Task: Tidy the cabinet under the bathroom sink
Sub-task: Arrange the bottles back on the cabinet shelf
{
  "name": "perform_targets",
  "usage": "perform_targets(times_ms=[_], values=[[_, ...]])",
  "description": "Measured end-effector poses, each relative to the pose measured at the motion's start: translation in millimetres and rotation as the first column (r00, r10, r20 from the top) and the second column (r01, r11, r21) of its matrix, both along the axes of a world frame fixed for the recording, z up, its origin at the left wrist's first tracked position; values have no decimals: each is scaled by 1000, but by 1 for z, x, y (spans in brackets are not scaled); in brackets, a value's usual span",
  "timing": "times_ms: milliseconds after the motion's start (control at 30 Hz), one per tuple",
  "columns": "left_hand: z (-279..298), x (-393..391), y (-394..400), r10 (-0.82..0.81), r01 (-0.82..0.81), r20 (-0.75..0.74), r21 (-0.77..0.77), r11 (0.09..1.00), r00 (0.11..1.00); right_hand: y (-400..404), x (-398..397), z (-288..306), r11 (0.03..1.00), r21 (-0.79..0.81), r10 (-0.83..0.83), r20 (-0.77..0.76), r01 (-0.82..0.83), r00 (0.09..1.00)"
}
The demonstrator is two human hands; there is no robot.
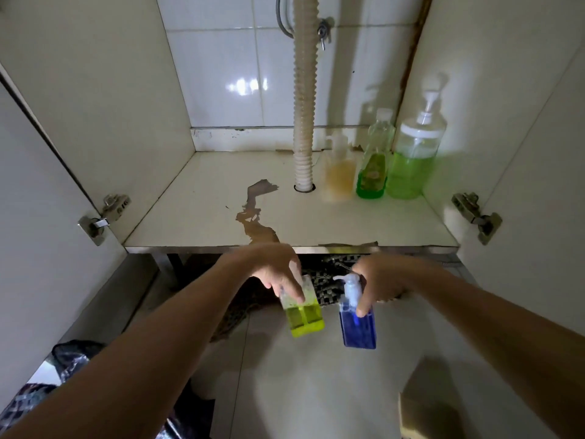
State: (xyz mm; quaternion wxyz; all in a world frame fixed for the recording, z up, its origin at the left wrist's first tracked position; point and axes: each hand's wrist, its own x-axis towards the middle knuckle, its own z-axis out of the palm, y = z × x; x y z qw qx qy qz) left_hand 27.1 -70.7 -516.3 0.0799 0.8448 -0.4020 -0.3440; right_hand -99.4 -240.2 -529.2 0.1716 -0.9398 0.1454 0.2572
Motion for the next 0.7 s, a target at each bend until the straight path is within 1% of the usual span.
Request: perform_targets(times_ms=[67,133,167,233,300,367,433,567,700], values=[[19,9,-4,49,-37,84,-138,990,995,-13,1,28,998,-59,-23,112,30,993],[32,21,-5,121,-64,206,-261,963,971,-24,4,48,992,-96,-59,259,86,964],[34,29,-7,179,-97,226,-333,938,957,-30,7,52,989,-81,-93,339,128,936],[37,44,-10,286,-156,209,-482,862,935,-41,16,53,981,6,-175,469,195,865],[36,56,-15,377,-195,225,-564,802,898,-48,32,47,977,43,-197,544,207,816],[29,68,-23,476,-257,231,-607,752,848,-53,53,41,979,14,-172,582,201,795],[18,81,-35,506,-279,217,-626,729,835,-55,79,35,982,-17,-141,583,186,800],[1,110,-63,461,-246,245,-590,769,853,-61,132,23,984,12,-154,581,180,800],[4,143,-87,441,-249,242,-555,793,864,-69,178,13,988,6,-128,612,157,780]])
